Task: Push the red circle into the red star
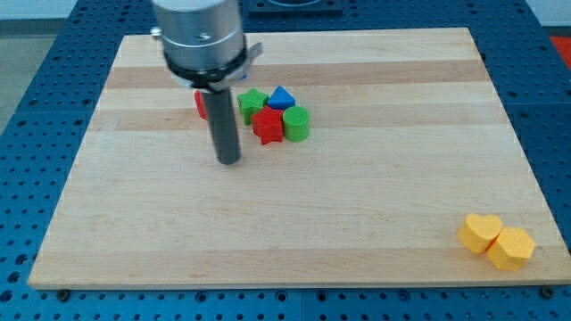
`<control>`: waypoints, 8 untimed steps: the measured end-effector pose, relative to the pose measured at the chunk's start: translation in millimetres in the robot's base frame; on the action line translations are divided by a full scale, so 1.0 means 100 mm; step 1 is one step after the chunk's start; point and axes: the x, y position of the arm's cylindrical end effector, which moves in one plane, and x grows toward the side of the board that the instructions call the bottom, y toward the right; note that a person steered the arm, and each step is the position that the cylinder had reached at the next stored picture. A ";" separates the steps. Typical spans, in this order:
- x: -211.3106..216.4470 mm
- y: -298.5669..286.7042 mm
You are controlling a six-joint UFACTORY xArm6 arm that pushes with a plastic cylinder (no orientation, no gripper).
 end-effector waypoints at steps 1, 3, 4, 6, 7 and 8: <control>-0.14 -0.28; -0.14 -0.44; -0.31 -0.70; -1.06 -0.78; -1.31 -0.70; -1.20 -0.62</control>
